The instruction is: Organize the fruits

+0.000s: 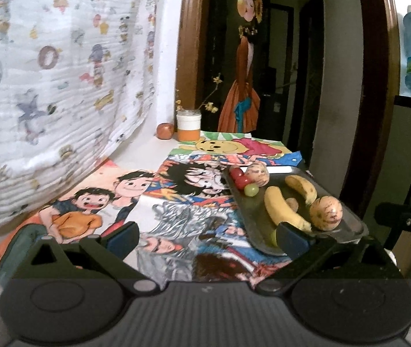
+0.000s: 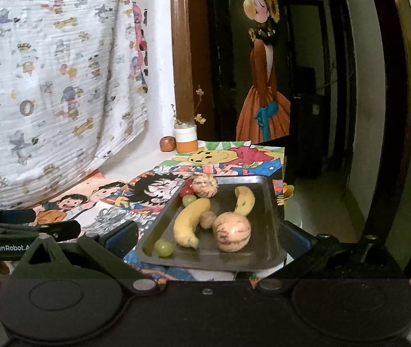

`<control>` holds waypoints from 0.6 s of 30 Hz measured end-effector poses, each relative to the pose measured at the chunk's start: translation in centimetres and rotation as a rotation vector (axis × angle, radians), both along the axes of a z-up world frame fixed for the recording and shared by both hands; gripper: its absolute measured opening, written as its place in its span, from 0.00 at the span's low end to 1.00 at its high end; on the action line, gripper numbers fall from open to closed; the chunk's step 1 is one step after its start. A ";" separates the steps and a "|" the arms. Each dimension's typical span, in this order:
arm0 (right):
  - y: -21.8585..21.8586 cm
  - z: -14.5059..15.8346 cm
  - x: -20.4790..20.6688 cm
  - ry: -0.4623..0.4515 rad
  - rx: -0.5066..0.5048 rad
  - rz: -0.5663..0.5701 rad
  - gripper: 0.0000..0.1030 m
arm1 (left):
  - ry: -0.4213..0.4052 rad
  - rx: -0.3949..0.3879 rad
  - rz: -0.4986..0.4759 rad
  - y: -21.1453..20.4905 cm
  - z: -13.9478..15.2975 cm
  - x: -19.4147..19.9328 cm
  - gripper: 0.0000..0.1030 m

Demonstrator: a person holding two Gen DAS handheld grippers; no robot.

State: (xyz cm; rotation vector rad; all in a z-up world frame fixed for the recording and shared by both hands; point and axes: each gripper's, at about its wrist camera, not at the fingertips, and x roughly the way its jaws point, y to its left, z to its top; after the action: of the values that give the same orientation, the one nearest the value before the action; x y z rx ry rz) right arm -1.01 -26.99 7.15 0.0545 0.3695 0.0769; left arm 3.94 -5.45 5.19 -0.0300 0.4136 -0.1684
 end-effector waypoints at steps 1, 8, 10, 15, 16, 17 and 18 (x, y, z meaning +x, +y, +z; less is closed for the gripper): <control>0.1 -0.1 -0.1 0.004 -0.001 0.002 1.00 | 0.000 -0.003 0.005 0.2 -0.1 -0.2 1.00; 0.8 -0.6 -1.2 0.010 -0.006 0.008 1.00 | 0.005 -0.014 0.030 1.5 -0.3 -1.7 1.00; 1.0 -0.6 -1.4 0.015 -0.010 0.009 1.00 | 0.007 -0.018 0.033 1.7 -0.3 -1.8 1.00; 1.2 -0.6 -1.7 0.015 -0.012 0.012 1.00 | 0.007 -0.024 0.044 2.2 -0.3 -2.2 1.00; 1.2 -0.6 -1.8 0.014 -0.013 0.012 1.00 | 0.006 -0.026 0.046 2.3 -0.2 -2.2 1.00; 1.2 -0.6 -1.8 0.016 -0.013 0.011 1.00 | 0.006 -0.027 0.048 2.3 -0.2 -2.3 1.00; 1.3 -0.6 -1.8 0.018 -0.014 0.012 1.00 | 0.006 -0.028 0.049 2.3 -0.2 -2.3 1.00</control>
State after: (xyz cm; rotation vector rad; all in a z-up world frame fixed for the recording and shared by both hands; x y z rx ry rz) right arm -2.82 -25.68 6.58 0.0393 0.3884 0.0853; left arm 1.66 -3.11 4.98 -0.0677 0.4159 -0.1258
